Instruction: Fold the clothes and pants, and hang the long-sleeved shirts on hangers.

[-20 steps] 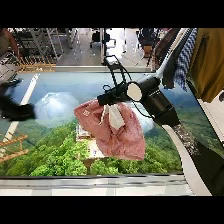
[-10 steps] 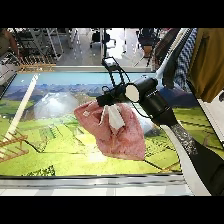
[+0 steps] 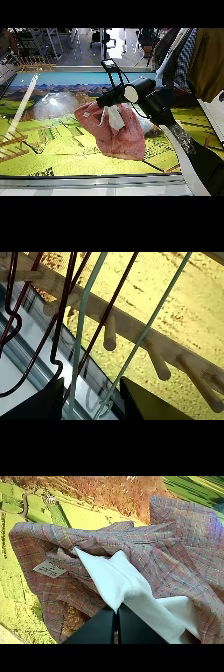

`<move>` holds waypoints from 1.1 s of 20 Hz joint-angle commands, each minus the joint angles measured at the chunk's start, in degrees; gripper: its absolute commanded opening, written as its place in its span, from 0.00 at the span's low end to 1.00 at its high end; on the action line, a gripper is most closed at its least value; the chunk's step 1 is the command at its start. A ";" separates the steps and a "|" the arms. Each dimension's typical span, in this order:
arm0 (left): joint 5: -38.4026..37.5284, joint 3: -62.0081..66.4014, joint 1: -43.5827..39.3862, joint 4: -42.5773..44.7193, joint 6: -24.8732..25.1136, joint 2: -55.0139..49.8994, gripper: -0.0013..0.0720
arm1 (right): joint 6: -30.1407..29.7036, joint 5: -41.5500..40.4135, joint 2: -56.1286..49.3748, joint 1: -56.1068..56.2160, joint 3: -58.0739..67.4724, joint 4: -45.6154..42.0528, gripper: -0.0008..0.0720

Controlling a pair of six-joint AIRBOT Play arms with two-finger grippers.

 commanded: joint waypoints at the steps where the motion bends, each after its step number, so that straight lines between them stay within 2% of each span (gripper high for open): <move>1: 1.77 -0.07 0.11 0.59 0.04 -1.88 0.48 | 0.00 -0.07 -0.04 0.04 -0.02 0.00 0.04; 7: 4.09 -0.07 -0.09 0.42 0.04 -2.38 0.48 | 0.00 -0.04 -0.07 0.04 -0.02 0.02 0.04; 9: 4.33 -0.09 -0.09 0.39 0.04 -2.38 0.19 | 0.02 -0.04 -0.07 0.04 -0.02 0.02 0.04; 10: 4.35 -0.07 -0.09 0.39 0.04 -2.38 0.17 | 0.02 0.00 -0.04 0.04 -0.02 0.02 0.04; 14: 4.31 -0.07 -0.09 0.39 0.04 -2.36 0.16 | 0.02 0.00 -0.07 0.04 -0.02 0.02 0.04; 16: 4.28 -0.07 -0.09 0.39 0.09 -2.32 0.05 | 0.02 0.00 -0.07 0.04 -0.02 0.02 0.04; 22: 3.87 -0.02 -0.13 0.37 0.07 -1.25 0.04 | 0.04 0.00 -0.07 0.04 -0.02 0.04 0.04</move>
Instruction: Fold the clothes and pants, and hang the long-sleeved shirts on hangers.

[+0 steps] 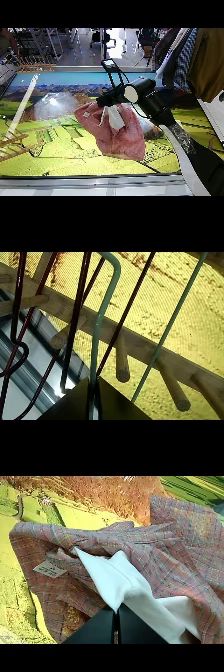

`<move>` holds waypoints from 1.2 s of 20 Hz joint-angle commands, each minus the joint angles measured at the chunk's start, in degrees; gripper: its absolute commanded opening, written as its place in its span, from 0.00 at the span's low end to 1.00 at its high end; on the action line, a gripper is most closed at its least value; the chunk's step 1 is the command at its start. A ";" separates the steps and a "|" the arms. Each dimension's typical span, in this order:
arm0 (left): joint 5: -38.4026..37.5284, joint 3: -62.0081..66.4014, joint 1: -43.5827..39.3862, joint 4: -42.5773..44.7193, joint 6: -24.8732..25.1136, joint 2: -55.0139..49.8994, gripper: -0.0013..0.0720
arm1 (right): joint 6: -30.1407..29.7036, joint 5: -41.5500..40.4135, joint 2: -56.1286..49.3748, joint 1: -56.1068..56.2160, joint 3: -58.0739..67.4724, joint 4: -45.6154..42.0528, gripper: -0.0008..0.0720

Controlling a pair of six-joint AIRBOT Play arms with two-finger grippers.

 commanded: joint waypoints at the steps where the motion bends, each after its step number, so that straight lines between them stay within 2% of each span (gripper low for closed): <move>1: 0.00 0.07 -0.02 0.09 0.00 1.68 0.04 | 0.04 0.02 -0.04 0.07 -0.02 0.04 0.04; 10: -1.73 0.04 0.02 -2.67 -0.13 12.35 0.04 | 0.04 0.17 -0.02 0.07 -0.02 0.04 0.04; 15: -1.68 -0.79 0.11 -4.68 -4.81 11.50 0.04 | 0.04 0.50 -0.02 0.07 -0.02 0.07 0.04; 19: 0.35 -5.51 1.79 -5.03 -4.83 10.69 0.04 | 0.02 0.90 -0.04 0.07 -0.02 0.07 0.04; 22: 3.30 -8.96 4.13 -10.93 -4.55 10.69 0.04 | 0.04 0.87 -0.04 0.07 -0.02 0.07 0.04; 24: 4.11 -9.81 4.83 -15.41 -1.03 11.06 0.04 | 0.04 0.85 -0.04 0.07 -0.02 0.04 0.04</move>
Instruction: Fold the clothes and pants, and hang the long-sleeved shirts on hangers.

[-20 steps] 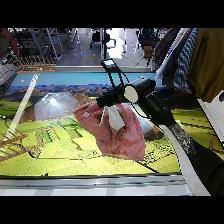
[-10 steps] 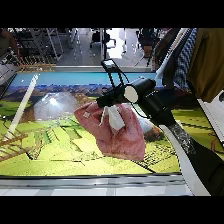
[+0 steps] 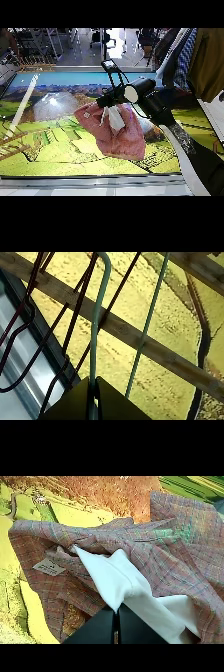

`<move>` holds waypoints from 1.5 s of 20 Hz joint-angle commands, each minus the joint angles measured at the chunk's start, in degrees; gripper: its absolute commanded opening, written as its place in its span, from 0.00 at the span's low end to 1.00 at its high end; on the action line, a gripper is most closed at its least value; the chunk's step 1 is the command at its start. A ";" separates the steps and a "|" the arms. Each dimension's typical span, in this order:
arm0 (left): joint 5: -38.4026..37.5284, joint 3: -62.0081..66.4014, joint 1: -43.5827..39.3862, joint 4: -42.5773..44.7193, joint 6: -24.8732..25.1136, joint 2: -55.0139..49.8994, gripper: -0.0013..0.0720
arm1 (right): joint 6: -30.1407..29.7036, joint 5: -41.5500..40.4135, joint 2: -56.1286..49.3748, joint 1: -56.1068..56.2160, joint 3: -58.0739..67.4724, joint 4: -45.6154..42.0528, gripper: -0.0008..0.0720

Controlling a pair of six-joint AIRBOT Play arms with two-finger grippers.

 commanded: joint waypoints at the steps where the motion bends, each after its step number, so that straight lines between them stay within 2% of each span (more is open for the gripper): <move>1: 2.62 -2.10 1.36 -7.54 4.02 0.74 0.04 | 0.00 0.00 -0.02 0.04 -0.02 0.00 0.04; 5: 3.69 -2.10 1.33 -10.27 4.39 4.66 0.04 | 0.00 -0.37 -0.04 0.04 -0.02 0.00 0.04; 8: 3.45 -2.08 0.87 -11.47 6.49 8.15 0.04 | 0.02 -1.44 -0.04 0.04 -0.02 0.00 0.04; 13: 1.90 -1.64 -3.48 -11.89 6.97 9.68 0.04 | 0.02 -3.13 -0.04 0.04 -0.02 0.04 0.04; 16: 2.97 3.26 -6.54 -16.48 12.24 9.55 0.04 | 0.00 -3.56 -0.04 0.04 -0.02 -0.02 0.04; 19: 5.22 12.85 -9.66 -22.95 14.97 9.22 0.04 | 0.00 -5.20 -0.04 0.04 -0.02 -0.07 0.04; 20: 7.13 15.78 -11.37 -25.33 17.20 9.27 0.04 | 0.00 -5.79 -0.04 0.04 -0.02 -0.44 0.04; 21: 8.15 17.97 -13.14 -29.68 22.03 9.25 0.04 | 0.02 -6.67 -0.04 0.04 -0.02 -1.70 0.04; 23: 5.55 19.39 -17.27 -45.55 39.82 9.16 0.04 | 0.46 -9.20 -0.04 -0.31 -0.02 -5.57 0.04; 24: 1.11 19.37 -19.50 -52.78 46.93 8.57 0.04 | 1.42 -10.51 -0.04 -0.83 -0.02 -6.88 0.04; 25: -4.90 19.37 -22.16 -58.69 51.84 7.21 0.04 | 2.14 -11.41 -0.04 -1.66 -0.02 -7.43 0.04; 27: -15.58 19.37 -27.65 -65.81 56.48 3.37 0.04 | 2.14 -11.15 -0.04 -3.23 -0.02 -7.43 0.04; 30: -24.76 19.37 -34.71 -72.08 57.96 -2.03 0.04 | 2.16 -10.43 -0.04 -5.18 -0.02 -7.52 0.04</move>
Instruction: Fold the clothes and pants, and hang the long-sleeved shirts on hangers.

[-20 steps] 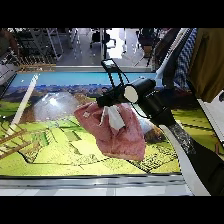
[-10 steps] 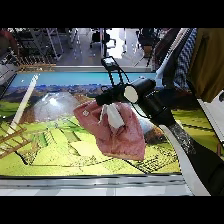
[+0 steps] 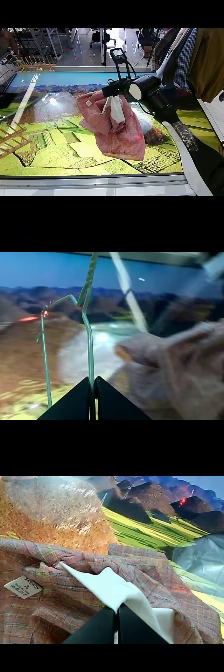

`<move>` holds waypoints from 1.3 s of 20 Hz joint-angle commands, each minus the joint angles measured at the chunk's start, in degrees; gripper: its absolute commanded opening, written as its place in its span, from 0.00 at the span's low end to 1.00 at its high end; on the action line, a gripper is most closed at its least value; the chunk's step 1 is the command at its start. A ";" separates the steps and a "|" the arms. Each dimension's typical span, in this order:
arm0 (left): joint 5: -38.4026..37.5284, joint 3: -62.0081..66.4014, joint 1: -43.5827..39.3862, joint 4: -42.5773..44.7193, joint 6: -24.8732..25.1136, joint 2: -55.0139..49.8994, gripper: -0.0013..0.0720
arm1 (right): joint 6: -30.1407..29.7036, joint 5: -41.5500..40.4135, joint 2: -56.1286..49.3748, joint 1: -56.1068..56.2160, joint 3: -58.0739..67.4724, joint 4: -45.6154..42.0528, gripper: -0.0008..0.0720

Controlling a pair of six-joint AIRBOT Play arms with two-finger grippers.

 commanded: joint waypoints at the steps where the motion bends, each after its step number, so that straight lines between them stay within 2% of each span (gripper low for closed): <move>1: -13.09 0.46 -8.00 -13.18 7.61 -5.25 0.04 | 0.59 -0.35 -0.02 -2.19 -0.02 -0.94 0.04; 7: -14.80 0.46 -9.55 -23.08 8.59 -6.12 0.04 | 4.37 -0.35 -1.22 -4.33 -0.02 -1.09 0.04; 12: -12.55 0.48 -6.91 -25.68 8.46 -6.05 0.04 | 5.68 -0.68 -5.25 -4.44 -0.02 -1.55 0.04; 15: -12.26 0.50 -6.12 -26.01 8.37 -6.08 0.04 | 9.62 -2.62 -7.39 -5.03 -0.02 -2.21 0.04; 21: -17.20 0.39 -10.60 -25.59 2.71 -7.37 0.04 | 15.96 -8.02 -7.93 -5.75 0.00 -2.45 0.04; 23: -15.58 0.37 -13.57 -24.76 0.63 -8.94 0.04 | 15.96 -7.76 -7.93 -5.33 0.00 -1.81 0.04; 26: -8.26 0.20 -18.49 -24.55 -0.79 -12.28 0.04 | 15.93 -7.02 -7.91 -4.44 0.13 -1.51 0.04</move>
